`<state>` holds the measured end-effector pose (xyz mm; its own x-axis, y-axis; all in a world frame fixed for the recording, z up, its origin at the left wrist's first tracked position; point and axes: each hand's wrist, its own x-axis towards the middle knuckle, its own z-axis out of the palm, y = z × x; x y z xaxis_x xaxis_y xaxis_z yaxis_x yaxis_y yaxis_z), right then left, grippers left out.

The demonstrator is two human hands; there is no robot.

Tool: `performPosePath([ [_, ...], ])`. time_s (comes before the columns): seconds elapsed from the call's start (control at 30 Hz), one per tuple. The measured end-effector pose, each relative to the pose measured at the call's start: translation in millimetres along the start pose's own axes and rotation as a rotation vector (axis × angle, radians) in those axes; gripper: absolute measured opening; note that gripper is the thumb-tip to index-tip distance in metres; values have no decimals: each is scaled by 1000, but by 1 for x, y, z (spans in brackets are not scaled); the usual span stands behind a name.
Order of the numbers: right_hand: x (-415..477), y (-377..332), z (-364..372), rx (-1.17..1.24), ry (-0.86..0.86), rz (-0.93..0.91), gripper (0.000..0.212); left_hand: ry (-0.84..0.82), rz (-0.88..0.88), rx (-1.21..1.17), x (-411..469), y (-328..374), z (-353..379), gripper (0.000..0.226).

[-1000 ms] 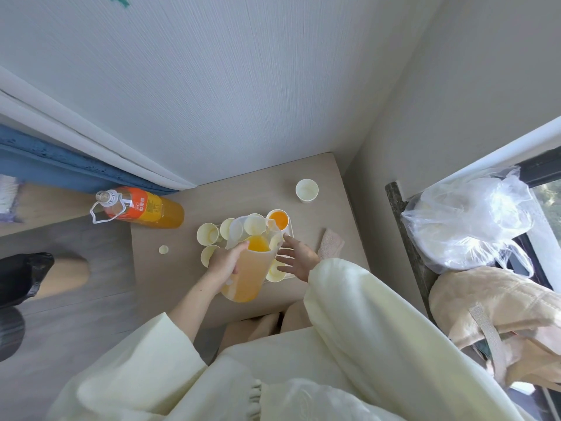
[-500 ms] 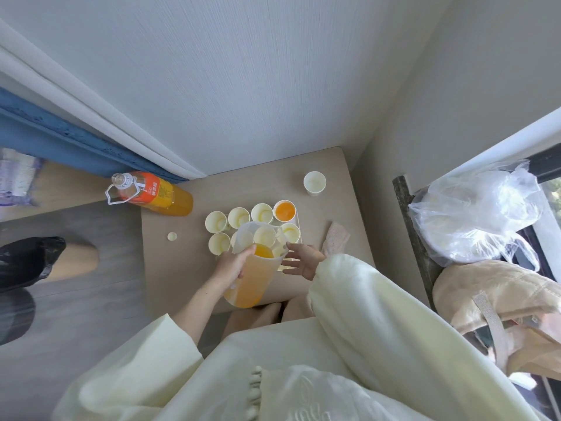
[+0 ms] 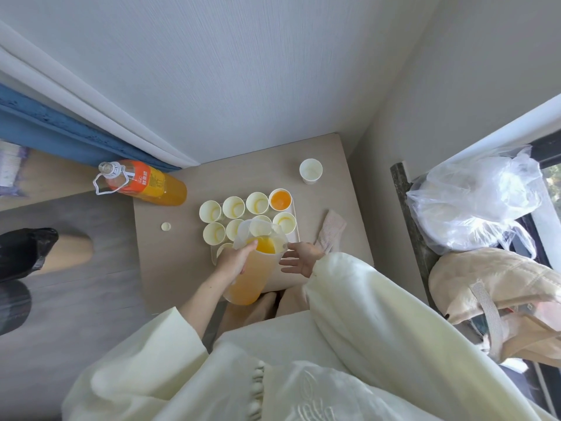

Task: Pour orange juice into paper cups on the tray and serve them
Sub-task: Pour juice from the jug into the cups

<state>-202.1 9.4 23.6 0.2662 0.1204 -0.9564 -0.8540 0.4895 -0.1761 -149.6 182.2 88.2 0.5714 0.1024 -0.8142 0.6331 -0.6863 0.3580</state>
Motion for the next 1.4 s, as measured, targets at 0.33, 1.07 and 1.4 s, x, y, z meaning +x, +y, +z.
performPosePath([
  [0.33, 6, 0, -3, -20, -15, 38, 31, -2, -26, 16, 6, 4, 8, 56],
  [1.07, 14, 0, -1, -20, -19, 49, 35, 13, -79, 43, 5, 14, 12, 57],
  [1.4, 16, 0, -2, -20, -18, 41, 35, 17, -77, 51, 5, 14, 13, 58],
])
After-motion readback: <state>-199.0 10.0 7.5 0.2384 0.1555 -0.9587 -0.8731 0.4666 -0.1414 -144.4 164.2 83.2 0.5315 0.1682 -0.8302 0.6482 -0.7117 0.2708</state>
